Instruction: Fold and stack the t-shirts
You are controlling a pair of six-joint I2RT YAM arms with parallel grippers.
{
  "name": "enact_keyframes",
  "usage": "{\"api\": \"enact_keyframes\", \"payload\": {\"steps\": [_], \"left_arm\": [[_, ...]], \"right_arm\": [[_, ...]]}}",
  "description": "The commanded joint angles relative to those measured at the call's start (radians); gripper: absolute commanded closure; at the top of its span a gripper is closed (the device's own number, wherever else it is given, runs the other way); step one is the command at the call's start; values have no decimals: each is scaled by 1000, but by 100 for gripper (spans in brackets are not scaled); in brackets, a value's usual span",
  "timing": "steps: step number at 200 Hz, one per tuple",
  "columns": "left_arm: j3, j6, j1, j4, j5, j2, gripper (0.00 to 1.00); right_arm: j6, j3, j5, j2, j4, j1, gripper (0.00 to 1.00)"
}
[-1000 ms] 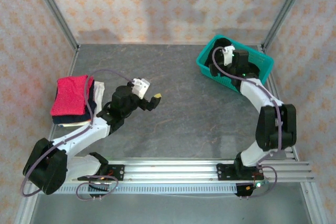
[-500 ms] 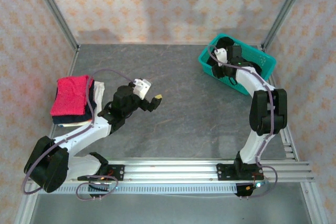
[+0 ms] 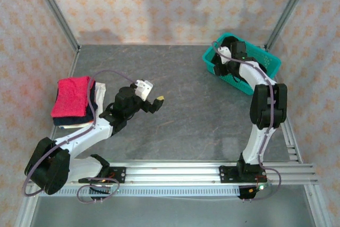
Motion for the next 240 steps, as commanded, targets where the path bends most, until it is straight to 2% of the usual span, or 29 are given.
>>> {"api": "enact_keyframes", "payload": {"steps": [1,36,57,86,138,170,240], "left_arm": [[26,-18,-8,0,13,-1,0],[19,-24,-8,1,10,-5,0],[21,-27,-7,5,9,0,0],[30,-36,-7,12,19,18,0],[42,-44,-10,9,36,22,0],[50,-36,-15,-2,38,20,0],[59,-35,-32,-22,29,14,0]], "right_arm": [[-52,50,-42,33,-107,-5,56],[-56,118,-37,85,-182,-5,64],[-17,126,-32,85,-162,-3,73],[39,119,-14,81,-107,1,76],[159,217,157,162,-46,-7,95],[166,335,223,249,-35,-19,96],[238,699,368,485,-168,-39,100]]}}
